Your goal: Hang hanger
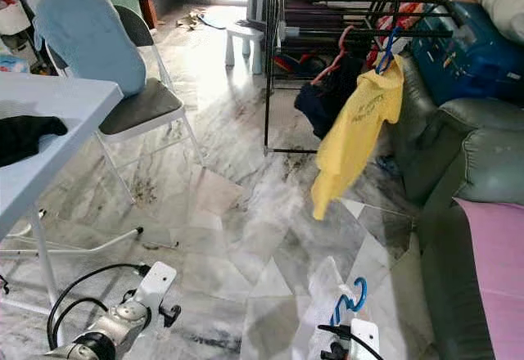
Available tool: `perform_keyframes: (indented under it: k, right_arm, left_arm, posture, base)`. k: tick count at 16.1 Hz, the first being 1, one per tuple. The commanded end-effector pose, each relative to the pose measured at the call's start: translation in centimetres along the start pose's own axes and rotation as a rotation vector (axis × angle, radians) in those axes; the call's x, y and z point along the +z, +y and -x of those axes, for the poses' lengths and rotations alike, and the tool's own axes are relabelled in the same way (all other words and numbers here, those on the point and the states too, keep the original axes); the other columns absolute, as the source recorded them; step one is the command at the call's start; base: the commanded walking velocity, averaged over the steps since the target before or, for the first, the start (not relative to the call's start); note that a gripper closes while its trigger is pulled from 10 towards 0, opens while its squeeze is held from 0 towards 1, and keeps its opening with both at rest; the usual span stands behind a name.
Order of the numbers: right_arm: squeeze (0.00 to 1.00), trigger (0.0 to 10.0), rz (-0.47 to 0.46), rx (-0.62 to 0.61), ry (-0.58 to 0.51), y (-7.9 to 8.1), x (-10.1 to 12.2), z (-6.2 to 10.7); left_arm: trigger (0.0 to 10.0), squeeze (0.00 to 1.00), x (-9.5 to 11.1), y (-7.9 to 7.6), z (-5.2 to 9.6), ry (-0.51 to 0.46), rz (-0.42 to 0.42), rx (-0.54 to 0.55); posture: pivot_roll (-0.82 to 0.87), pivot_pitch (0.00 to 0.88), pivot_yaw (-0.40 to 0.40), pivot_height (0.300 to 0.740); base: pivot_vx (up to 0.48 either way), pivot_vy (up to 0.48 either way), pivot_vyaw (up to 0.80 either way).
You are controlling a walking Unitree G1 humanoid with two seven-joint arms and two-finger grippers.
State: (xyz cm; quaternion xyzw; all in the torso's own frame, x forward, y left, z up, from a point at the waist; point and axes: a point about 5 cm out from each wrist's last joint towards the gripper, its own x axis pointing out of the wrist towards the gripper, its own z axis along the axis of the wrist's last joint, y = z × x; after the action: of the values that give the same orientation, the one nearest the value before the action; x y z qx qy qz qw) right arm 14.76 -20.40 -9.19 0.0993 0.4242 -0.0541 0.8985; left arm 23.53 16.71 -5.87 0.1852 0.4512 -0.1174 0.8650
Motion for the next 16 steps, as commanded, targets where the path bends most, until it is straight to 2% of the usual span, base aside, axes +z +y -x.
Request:
perform_keyframes:
  k: [1, 5, 8, 10, 11, 12, 13, 16]
  right_arm:
    - [0.0, 10.0, 0.003, 0.006, -0.08, 0.2, 1.6, -0.3]
    - [0.0, 10.0, -0.002, 0.005, -0.132, 0.2, 3.1, -0.6]
    - [0.0, 10.0, 0.049, -0.014, -0.198, 0.1, 4.7, -0.8]
    - [0.0, 10.0, 0.076, -0.081, -0.29, -1.0, 7.3, -0.8]
    - [0.0, 10.0, 0.069, -0.144, -0.351, -2.0, 9.2, -0.6]
    - [0.0, 10.0, 0.04, -0.157, -0.388, -2.4, 10.3, -0.5]
    - [0.0, 10.0, 0.042, -0.158, -0.398, -2.5, 10.6, -0.5]
    - [0.0, 10.0, 0.059, -0.141, -0.363, -1.7, 9.6, -0.7]
  left_arm:
    - [10.0, 0.0, 0.1, 0.2, 0.0, -0.005, 0.004, 0.003]
    - [10.0, 0.0, 0.2, 0.0, 0.0, -0.006, 0.014, -0.003]
    - [10.0, 0.0, 0.3, -0.2, 0.0, -0.006, 0.022, -0.004]
    - [10.0, 0.0, 0.2, -0.2, 0.0, -0.008, 0.014, 0.007]
    - [10.0, 0.0, 0.3, -0.2, 0.0, -0.013, 0.012, 0.011]
    - [10.0, 0.0, 0.3, -0.1, 0.0, -0.014, 0.01, 0.011]
    - [10.0, 0.0, 0.3, 0.0, 0.0, -0.015, 0.01, 0.011]
    - [10.0, 0.0, 0.5, 0.1, 0.0, -0.023, 0.004, 0.014]
  posture:
    - [-0.02, 0.0, 0.004, 0.74]
    - [-0.02, 0.0, -0.001, 0.74]
    - [-0.02, 0.0, -0.004, 0.74]
    - [-0.02, 0.0, -0.002, 0.74]
    - [-0.02, 0.0, 0.002, 0.74]
    - [-0.03, 0.0, 0.002, 0.74]
    - [-0.03, 0.0, 0.004, 0.74]
    - [-0.02, 0.0, 0.003, 0.74]
  base:
    - [0.0, 0.0, 0.0]
    - [0.0, 0.0, 0.0]
    - [0.0, 0.0, 0.0]
    - [0.0, 0.0, 0.0]
    - [0.0, 0.0, 0.0]
    - [0.0, 0.0, 0.0]
    - [0.0, 0.0, 0.0]
    - [0.0, 0.0, 0.0]
